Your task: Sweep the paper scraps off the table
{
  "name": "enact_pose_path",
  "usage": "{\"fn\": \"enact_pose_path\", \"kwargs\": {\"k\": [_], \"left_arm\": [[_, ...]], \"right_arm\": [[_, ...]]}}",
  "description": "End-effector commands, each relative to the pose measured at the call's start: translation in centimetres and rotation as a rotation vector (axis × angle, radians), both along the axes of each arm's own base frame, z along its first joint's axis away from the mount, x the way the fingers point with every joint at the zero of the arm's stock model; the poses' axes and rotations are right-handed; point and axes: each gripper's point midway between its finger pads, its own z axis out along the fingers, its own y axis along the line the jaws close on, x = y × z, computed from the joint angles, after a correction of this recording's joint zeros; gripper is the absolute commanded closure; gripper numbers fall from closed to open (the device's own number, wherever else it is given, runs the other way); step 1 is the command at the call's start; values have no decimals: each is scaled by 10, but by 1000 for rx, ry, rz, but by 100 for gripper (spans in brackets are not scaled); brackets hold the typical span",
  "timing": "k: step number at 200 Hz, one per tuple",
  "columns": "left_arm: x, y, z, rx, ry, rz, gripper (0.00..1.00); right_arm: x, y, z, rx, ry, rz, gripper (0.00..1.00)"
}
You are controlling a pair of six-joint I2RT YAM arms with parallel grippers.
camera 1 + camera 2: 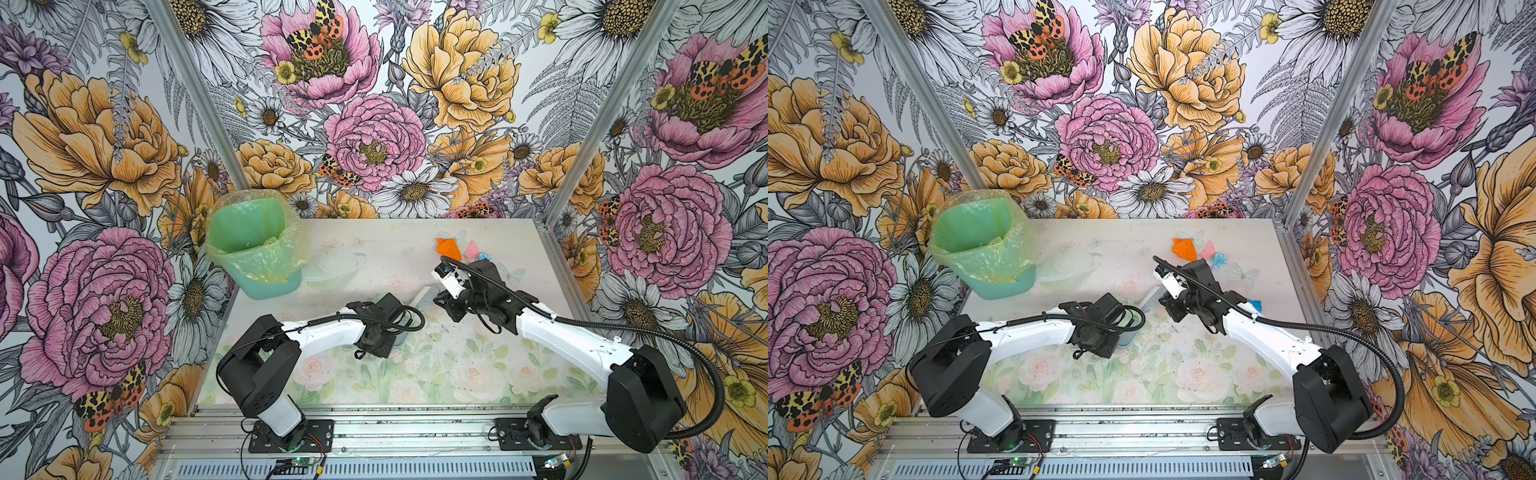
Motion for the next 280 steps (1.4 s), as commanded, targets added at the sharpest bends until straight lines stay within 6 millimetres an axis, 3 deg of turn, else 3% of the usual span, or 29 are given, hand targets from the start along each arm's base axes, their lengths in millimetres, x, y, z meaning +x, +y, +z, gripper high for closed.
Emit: {"fn": "enact_pose_path", "kwargs": {"k": [1, 38, 69, 107, 163, 214, 245, 280], "left_arm": [[7, -3, 5, -17, -29, -2, 100], [8, -4, 7, -23, -36, 4, 100], [10, -4, 7, -21, -40, 6, 100], [11, -5, 8, -23, -43, 5, 100], [13, -7, 7, -22, -41, 4, 100], [13, -6, 5, -19, -39, 8, 100], [13, -6, 5, -19, -39, 8, 100], [13, -6, 5, -21, -40, 11, 100]], "right_arm": [[33, -4, 7, -38, -67, -68, 100], [62, 17, 0, -3, -56, -71, 100], [66, 23, -17, -53, -49, -62, 100], [37, 25, -29, -81, -25, -4, 100], [-12, 24, -30, -77, 15, 70, 100], [-36, 20, -24, -59, 34, 86, 100], [-27, 15, -9, -39, -10, 45, 100], [6, 21, 20, 40, -109, -27, 100]]}}
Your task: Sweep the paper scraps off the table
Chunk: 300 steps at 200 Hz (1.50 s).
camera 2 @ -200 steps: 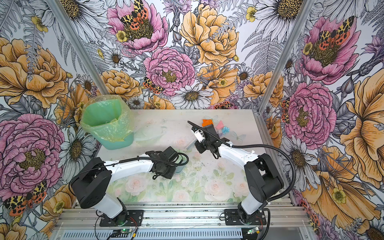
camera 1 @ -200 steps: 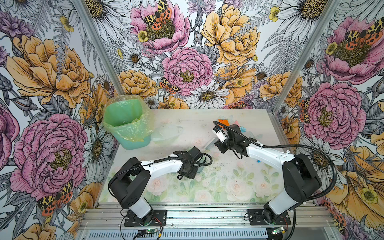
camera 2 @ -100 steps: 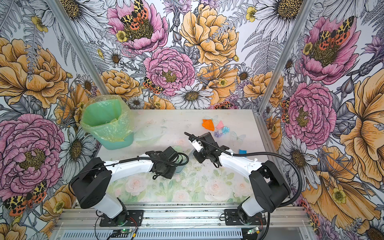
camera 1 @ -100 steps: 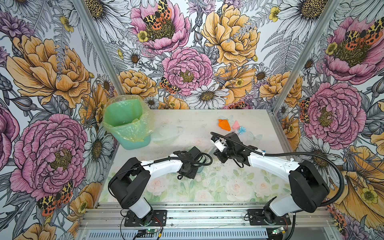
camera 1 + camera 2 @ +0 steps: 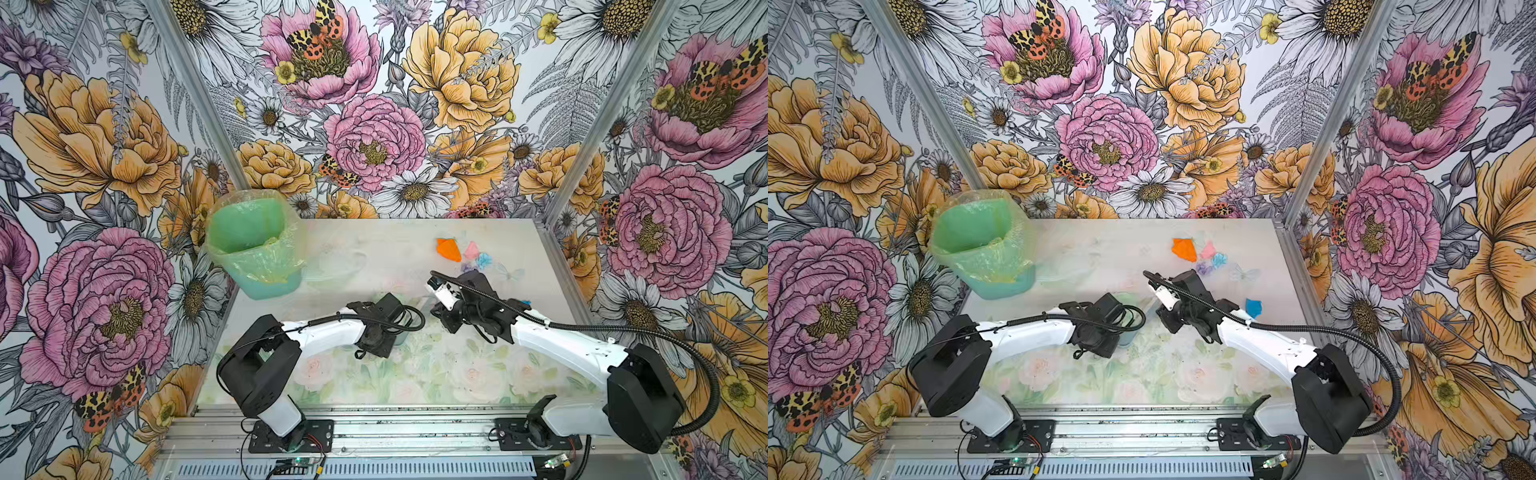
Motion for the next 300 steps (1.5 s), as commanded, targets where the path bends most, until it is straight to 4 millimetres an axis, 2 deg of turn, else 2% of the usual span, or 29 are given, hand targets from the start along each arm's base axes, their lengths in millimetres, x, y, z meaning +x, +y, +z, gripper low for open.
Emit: {"fn": "enact_pose_path", "kwargs": {"k": [1, 13, 33, 53, 70, 99, 127, 188, 207, 226, 276, 300], "left_arm": [[12, -5, 5, -18, -36, 10, 100], [12, -6, 6, -20, -38, 11, 100], [13, -5, 8, -23, -45, 16, 100], [12, -4, 8, -23, -46, 19, 100], [12, -3, 8, -22, -48, 22, 100], [13, -3, 9, -23, -54, 27, 100], [15, -2, 10, -23, -60, 35, 100], [21, 0, 11, -29, -70, 61, 100], [22, -1, 12, -34, -75, 64, 100], [24, -2, 12, -36, -83, 63, 100], [26, -9, 22, -36, -128, 32, 100], [27, -8, 30, -45, -154, 44, 100]], "right_arm": [[32, 7, 37, 87, -115, -69, 100], [45, 10, 41, 103, -150, -97, 100], [65, 15, 37, 116, -174, -142, 100], [77, 23, 24, 125, -173, -170, 100], [78, 31, 9, 123, -147, -162, 100], [68, 40, -13, 73, -108, -128, 100], [50, 35, -24, 14, -86, -103, 100], [5, 20, -30, -3, -50, -55, 100], [-4, 18, -25, 21, -47, -50, 100], [-4, 13, -15, 35, -72, -72, 100], [15, 3, 23, 61, -176, -144, 100], [25, -12, 45, 86, -219, -203, 100]]}}
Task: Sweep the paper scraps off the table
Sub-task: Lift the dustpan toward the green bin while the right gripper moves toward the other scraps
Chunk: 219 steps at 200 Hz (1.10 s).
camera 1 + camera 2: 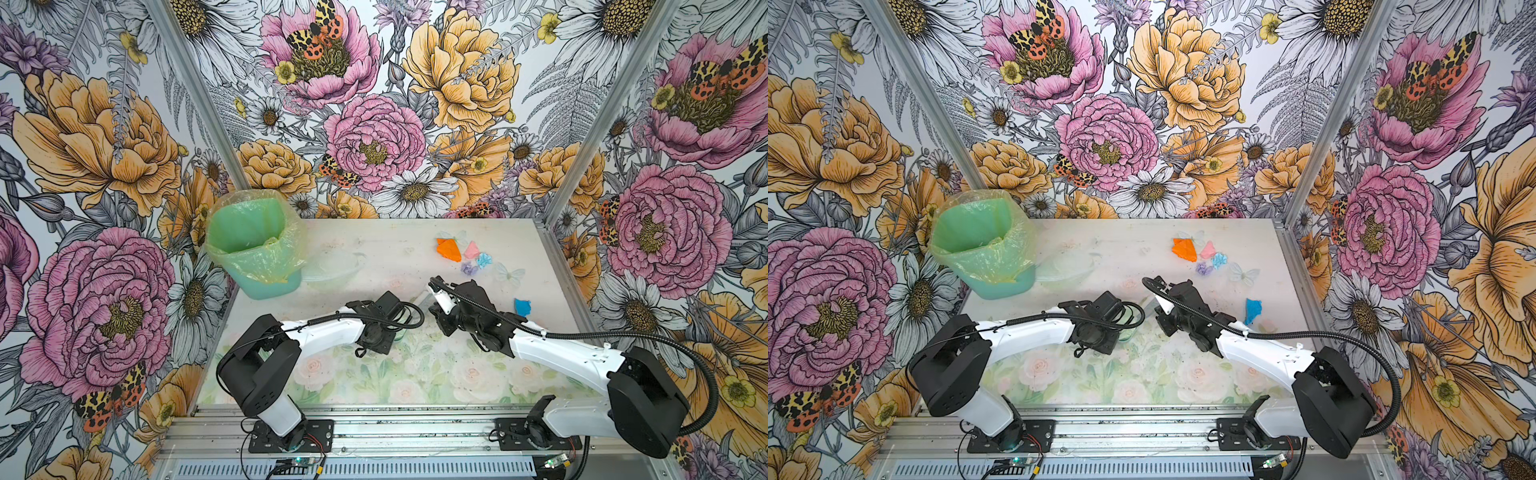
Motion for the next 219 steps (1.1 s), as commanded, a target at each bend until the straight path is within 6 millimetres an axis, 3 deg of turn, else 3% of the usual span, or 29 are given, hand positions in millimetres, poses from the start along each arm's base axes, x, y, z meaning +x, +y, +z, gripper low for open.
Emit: {"fn": "enact_pose_path", "kwargs": {"k": [1, 50, 89, 124, 163, 219], "left_arm": [[15, -9, 28, -51, -100, 21, 100], [26, -5, 81, -106, -177, 30, 100], [36, 7, 129, -140, -236, 44, 100], [45, 22, 178, -141, -297, 45, 100], [55, 48, 232, -144, -380, 67, 100], [71, 82, 284, -191, -463, 152, 100]], "right_arm": [[19, -13, 46, 59, -101, -82, 100], [37, -73, 81, 142, -169, -281, 100], [37, -102, 80, 138, -185, -370, 100], [39, -108, 68, 136, -152, -391, 100], [43, -102, 61, 140, -118, -378, 100], [43, -96, 54, 136, -95, -350, 100]]}}
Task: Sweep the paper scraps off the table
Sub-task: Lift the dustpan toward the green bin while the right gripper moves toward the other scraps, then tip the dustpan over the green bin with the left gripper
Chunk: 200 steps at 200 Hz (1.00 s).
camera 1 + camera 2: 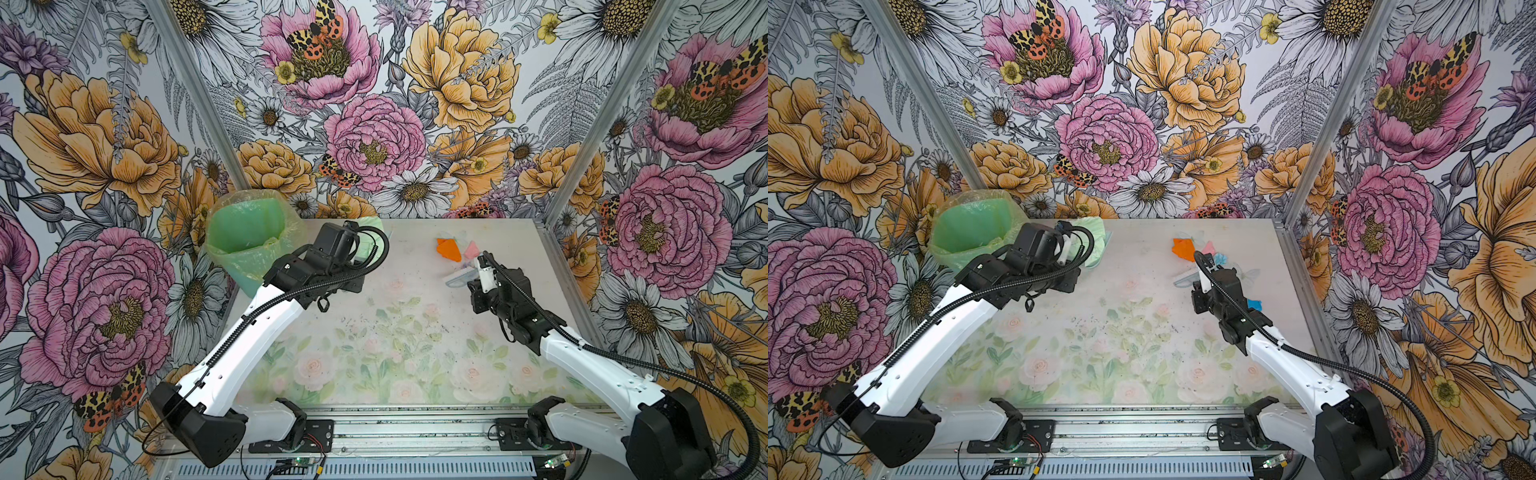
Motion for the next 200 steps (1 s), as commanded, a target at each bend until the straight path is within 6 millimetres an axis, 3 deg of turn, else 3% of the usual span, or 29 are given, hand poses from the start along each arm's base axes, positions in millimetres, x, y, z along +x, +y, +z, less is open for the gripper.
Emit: {"fn": "enact_pose_path", "kwargs": {"k": [1, 94, 200], "left_arm": [[0, 16, 20, -7, -23, 14, 100], [48, 80, 90, -212, -117, 196, 100], [81, 119, 99, -589, -67, 224, 100]], "right_arm": [[4, 5, 8, 24, -15, 14, 100], [10, 15, -7, 24, 22, 55, 100], [3, 17, -14, 44, 37, 71, 100]]}}
